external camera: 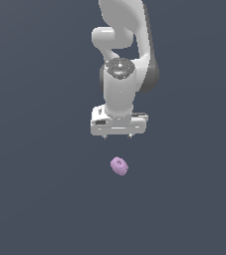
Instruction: Pick up the object and move it to a goal position.
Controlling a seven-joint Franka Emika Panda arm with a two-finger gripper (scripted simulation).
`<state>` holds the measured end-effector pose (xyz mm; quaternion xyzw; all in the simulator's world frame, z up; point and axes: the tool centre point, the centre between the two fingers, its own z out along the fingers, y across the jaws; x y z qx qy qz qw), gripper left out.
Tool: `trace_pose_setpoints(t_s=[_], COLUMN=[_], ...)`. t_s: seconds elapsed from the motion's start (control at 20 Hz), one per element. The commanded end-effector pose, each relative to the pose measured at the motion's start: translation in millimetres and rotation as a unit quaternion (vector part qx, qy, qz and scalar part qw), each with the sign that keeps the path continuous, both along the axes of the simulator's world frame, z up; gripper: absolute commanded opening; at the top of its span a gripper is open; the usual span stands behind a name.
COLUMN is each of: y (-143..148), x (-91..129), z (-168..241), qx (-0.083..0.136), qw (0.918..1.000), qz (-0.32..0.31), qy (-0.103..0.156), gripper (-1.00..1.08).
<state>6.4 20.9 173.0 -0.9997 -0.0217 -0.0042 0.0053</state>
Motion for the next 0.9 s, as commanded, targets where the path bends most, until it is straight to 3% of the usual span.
trace_pose_setpoints(t_s=[0.0, 0.85], y=[0.0, 10.0], x=[0.0, 3.7], z=[0.0, 1.3], qx=[0.000, -0.006], qw=[1.0000, 0.9993], qz=[0.000, 0.035], qy=[0.000, -0.006], gripper=[1.00, 1.00])
